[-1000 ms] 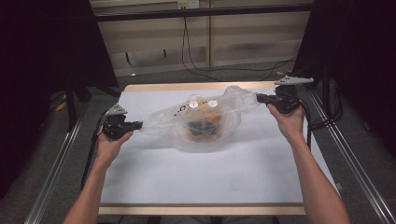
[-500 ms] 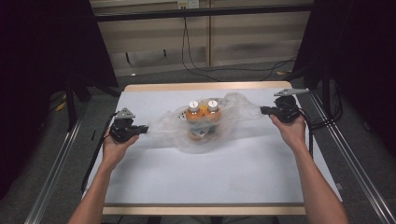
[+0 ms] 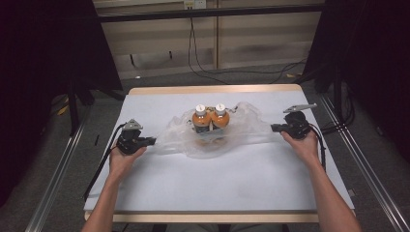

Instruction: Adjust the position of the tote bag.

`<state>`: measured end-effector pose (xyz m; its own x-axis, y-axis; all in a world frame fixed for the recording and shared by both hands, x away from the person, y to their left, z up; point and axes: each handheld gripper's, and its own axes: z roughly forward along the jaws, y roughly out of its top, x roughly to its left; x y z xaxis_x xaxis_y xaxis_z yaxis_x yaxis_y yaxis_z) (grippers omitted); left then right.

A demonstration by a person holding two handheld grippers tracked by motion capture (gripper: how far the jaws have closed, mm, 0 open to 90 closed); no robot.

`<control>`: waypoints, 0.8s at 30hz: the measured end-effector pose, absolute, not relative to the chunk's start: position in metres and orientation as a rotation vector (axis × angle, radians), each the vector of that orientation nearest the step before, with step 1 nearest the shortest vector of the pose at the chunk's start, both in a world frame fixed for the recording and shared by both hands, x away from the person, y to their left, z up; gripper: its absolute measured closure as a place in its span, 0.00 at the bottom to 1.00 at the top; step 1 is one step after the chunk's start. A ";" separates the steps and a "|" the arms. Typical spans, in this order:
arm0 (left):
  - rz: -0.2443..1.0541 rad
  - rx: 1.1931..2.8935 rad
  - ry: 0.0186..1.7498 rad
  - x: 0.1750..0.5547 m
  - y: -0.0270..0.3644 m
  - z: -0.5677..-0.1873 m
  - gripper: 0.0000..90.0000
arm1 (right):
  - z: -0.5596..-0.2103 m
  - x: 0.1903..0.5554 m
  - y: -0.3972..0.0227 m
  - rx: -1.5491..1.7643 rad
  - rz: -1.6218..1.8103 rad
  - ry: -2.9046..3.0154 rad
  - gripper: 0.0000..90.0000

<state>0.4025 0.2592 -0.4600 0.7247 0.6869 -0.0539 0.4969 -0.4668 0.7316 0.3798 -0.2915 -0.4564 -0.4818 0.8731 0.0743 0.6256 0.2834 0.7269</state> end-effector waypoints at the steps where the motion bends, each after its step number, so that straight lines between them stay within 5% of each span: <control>1: 0.319 2.163 0.892 0.403 0.259 -0.460 0.99 | -0.456 0.380 -0.291 1.359 1.019 2.220 1.00; 24: 0.272 2.224 0.892 0.402 0.250 -0.479 0.99 | -0.479 0.358 -0.290 1.326 0.892 2.299 1.00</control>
